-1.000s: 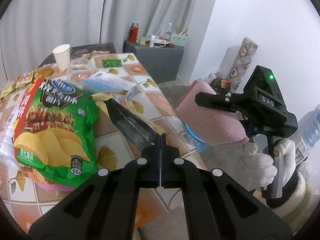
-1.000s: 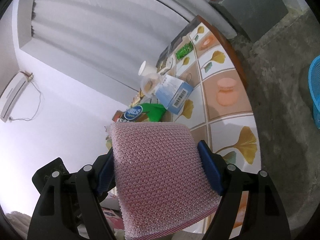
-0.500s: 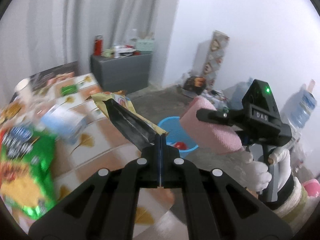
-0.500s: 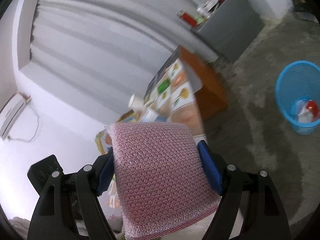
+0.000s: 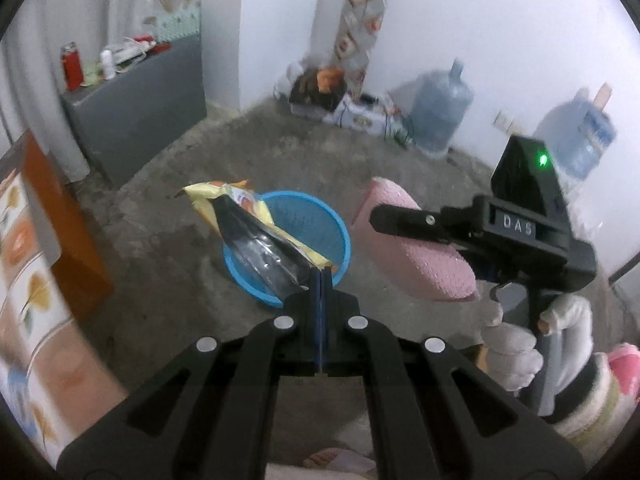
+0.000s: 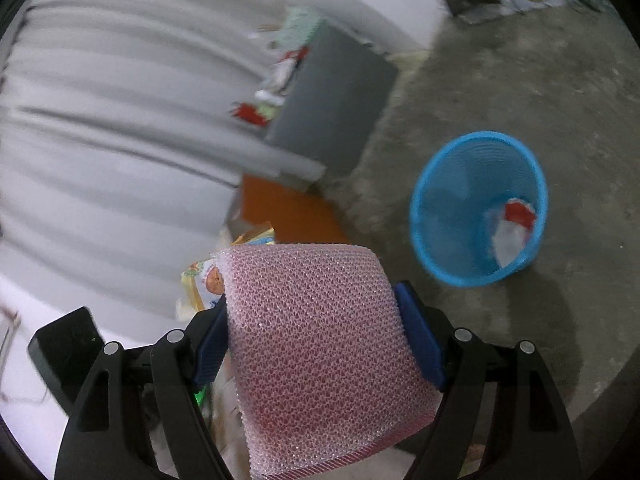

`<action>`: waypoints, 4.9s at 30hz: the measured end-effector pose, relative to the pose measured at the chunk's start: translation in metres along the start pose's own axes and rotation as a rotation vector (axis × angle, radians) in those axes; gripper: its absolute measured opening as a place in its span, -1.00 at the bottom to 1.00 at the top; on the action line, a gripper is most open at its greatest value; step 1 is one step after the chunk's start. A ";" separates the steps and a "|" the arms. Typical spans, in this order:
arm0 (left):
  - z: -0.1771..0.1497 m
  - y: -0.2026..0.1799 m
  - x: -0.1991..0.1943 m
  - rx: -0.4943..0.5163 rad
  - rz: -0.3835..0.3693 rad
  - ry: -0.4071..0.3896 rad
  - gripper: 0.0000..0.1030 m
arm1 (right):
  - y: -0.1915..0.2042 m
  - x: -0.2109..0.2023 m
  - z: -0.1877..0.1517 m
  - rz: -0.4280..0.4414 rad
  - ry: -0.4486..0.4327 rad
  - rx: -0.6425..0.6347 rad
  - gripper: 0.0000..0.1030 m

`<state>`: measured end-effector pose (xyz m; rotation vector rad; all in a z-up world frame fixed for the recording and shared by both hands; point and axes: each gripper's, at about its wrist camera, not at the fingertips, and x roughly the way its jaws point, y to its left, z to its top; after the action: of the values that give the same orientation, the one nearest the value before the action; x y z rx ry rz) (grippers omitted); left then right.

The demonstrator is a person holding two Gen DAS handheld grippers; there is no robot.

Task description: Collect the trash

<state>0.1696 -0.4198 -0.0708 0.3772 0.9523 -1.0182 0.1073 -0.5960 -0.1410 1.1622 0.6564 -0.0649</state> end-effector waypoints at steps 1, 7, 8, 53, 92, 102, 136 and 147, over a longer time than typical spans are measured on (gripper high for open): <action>0.005 0.000 0.015 0.004 0.011 0.013 -1.00 | -0.006 0.009 0.007 -0.019 0.003 0.006 0.48; 0.030 0.014 0.094 -0.050 0.050 0.046 -0.74 | -0.035 0.056 0.052 -0.137 -0.026 0.026 0.62; 0.032 0.017 0.102 -0.055 0.059 0.049 -0.67 | -0.043 0.065 0.057 -0.156 -0.026 0.037 0.63; -0.096 0.372 -0.244 -0.673 0.281 -0.036 0.39 | 0.278 0.135 -0.107 -0.044 0.295 -0.957 0.82; -0.105 0.406 -0.165 -0.263 0.540 0.293 -0.90 | 0.356 0.332 -0.222 -0.156 0.582 -1.272 0.78; -0.101 0.398 -0.172 -0.238 0.568 0.257 -0.93 | 0.357 0.331 -0.214 -0.153 0.591 -1.215 0.41; -0.047 0.310 -0.243 -0.188 0.617 0.082 -0.93 | 0.384 0.181 -0.155 -0.090 0.362 -1.143 0.39; 0.000 0.235 -0.204 -0.177 0.438 0.023 -0.93 | 0.322 0.082 -0.090 -0.190 0.230 -1.003 0.39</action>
<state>0.3309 -0.1889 0.0604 0.4274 0.9206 -0.5281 0.2543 -0.3613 0.0625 0.1376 0.8542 0.2223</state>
